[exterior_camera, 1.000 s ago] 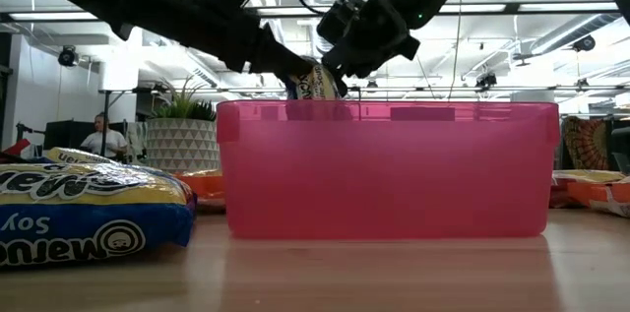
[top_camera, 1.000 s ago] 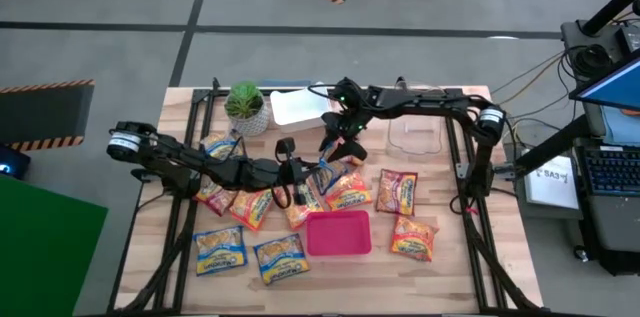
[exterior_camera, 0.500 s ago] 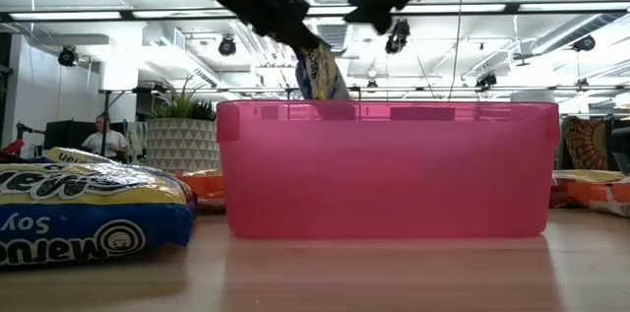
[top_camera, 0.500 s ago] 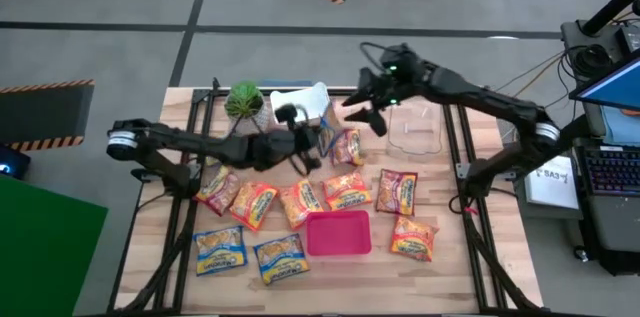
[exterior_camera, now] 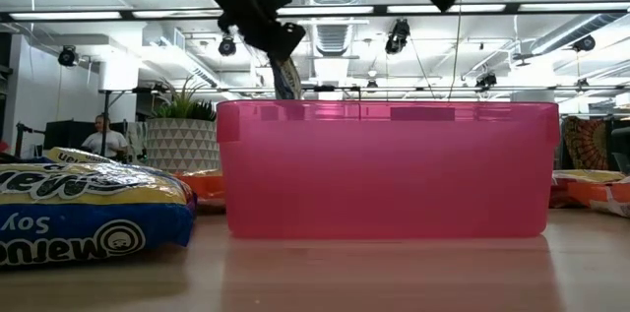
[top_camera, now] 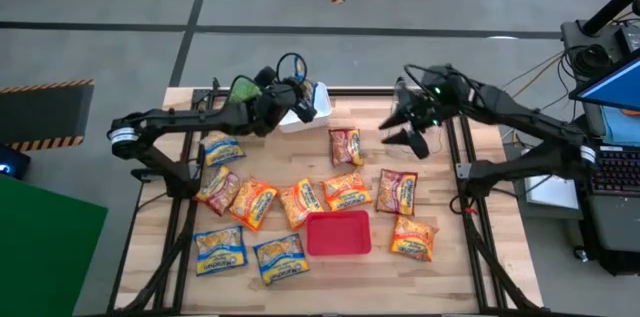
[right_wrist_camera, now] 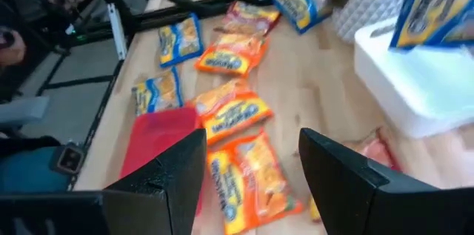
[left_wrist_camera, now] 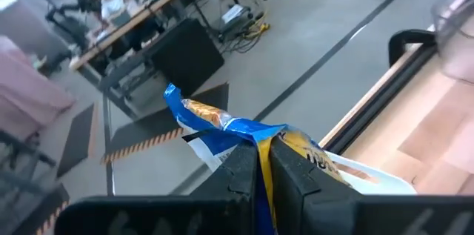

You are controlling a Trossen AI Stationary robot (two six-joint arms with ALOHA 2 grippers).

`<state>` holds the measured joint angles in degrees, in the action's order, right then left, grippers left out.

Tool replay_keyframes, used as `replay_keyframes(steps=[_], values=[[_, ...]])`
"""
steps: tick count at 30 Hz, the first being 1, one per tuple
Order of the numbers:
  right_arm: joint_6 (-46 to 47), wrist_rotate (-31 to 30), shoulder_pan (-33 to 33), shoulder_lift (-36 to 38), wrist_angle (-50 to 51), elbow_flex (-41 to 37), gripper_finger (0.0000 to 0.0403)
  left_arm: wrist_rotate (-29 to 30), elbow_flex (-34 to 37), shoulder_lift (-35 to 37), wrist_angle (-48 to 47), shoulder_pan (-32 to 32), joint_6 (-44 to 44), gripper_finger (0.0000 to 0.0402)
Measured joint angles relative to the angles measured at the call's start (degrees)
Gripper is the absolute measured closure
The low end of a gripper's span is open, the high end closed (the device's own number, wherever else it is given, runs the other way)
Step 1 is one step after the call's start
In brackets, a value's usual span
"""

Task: Sort Maruchan noodles
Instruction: Put the blue noodle pack into the white bin

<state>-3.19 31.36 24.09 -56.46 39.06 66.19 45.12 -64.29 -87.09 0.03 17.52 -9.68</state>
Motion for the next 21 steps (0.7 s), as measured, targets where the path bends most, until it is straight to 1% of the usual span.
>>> replay_keyframes(steps=[2, 7, 12, 16, 21], values=[[1.59, -0.11, -0.88, 3.98, -4.58, -5.74, 0.0197, -0.04, 0.35, 0.0, -0.32, 0.44, 1.66, 0.0398], [6.57, -0.21, -1.22, 13.18, -21.36, -20.87, 0.0197, 0.25, 1.11, 0.0, -0.19, 0.77, 3.84, 0.0398], [9.26, -0.26, -1.22, 18.94, -31.71, -31.61, 0.0197, 0.72, 1.37, -0.15, 0.02, 0.82, 7.08, 0.0398], [9.29, -0.26, -1.22, 21.34, -34.0, -35.88, 0.0197, 0.9, 1.46, -1.81, 1.0, 1.03, 9.84, 0.0398], [6.85, -0.3, -1.09, 21.97, -33.3, -35.52, 0.0197, 0.92, 1.38, -6.15, 3.96, 1.07, 12.33, 0.0398]])
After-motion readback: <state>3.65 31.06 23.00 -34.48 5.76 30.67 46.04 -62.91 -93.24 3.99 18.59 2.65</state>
